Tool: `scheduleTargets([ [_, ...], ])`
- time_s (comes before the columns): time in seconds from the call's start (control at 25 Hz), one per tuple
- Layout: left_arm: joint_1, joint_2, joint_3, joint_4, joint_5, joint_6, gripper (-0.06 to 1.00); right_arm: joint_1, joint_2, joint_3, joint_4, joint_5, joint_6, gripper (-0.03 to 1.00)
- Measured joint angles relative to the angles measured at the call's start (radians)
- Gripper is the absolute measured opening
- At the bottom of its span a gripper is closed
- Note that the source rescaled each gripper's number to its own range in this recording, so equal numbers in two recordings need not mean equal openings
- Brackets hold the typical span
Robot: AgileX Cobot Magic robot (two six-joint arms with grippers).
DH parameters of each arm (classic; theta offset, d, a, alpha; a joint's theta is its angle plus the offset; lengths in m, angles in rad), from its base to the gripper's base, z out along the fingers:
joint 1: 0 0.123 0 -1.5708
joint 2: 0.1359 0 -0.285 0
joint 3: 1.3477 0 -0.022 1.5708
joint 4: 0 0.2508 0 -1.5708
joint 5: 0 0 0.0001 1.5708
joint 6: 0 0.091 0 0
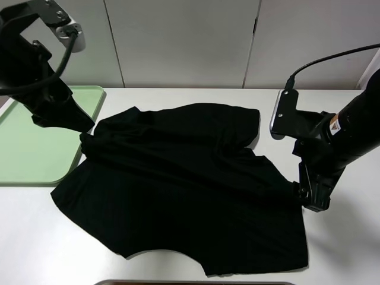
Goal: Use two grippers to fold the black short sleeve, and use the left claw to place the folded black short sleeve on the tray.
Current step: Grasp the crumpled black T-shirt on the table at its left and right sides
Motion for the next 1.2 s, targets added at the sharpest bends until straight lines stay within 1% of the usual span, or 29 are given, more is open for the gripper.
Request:
scheduleTargets([
  [0.16,-0.010,0.123,-0.038,0.014,-0.006,0.001,0.88,0.000,0.046,0.000,0.001,-0.019,-0.002,1.00],
  [0.2,-0.010,0.123,-0.038,0.014,-0.006,0.001,0.88,0.000,0.060,0.000,0.001,-0.028,-0.004,1.00],
  [0.28,-0.026,0.173,-0.040,0.035,-0.012,0.003,0.88,0.000,0.082,-0.001,0.001,-0.050,-0.004,1.00],
  [0.32,-0.035,0.196,-0.040,0.050,-0.015,0.003,0.88,0.000,0.096,-0.001,0.001,-0.064,-0.004,1.00],
  [0.36,-0.061,0.247,-0.041,0.088,-0.024,0.004,0.88,0.000,0.109,-0.001,0.002,-0.075,-0.004,1.00],
  [0.44,-0.081,0.282,-0.041,0.136,-0.034,0.004,0.88,0.000,0.157,-0.001,0.002,-0.102,-0.010,1.00],
  [0.52,-0.099,0.311,-0.041,0.192,-0.046,-0.003,0.88,0.000,0.179,-0.001,0.002,-0.108,-0.024,1.00],
  [0.76,-0.103,0.324,-0.041,0.246,-0.129,-0.015,0.88,0.000,0.236,-0.001,0.007,-0.130,-0.055,1.00],
  [0.8,-0.103,0.324,-0.041,0.249,-0.144,-0.015,0.88,0.000,0.241,-0.001,0.007,-0.132,-0.057,0.97],
  [0.96,-0.103,0.325,-0.041,0.252,-0.171,-0.015,0.88,0.000,0.271,0.001,0.007,-0.144,-0.060,0.82],
  [1.0,-0.103,0.325,-0.041,0.253,-0.178,-0.015,0.88,0.000,0.271,0.001,0.007,-0.144,-0.060,0.82],
  [1.04,-0.103,0.325,-0.041,0.253,-0.182,-0.015,0.88,0.000,0.296,0.003,0.003,-0.149,-0.062,0.77],
  [1.08,-0.103,0.325,-0.041,0.253,-0.185,-0.015,0.88,0.000,0.305,0.004,0.000,-0.149,-0.064,0.76],
  [1.2,-0.103,0.325,-0.041,0.255,-0.196,-0.015,0.88,0.000,0.324,0.006,-0.004,-0.152,-0.065,0.75],
])
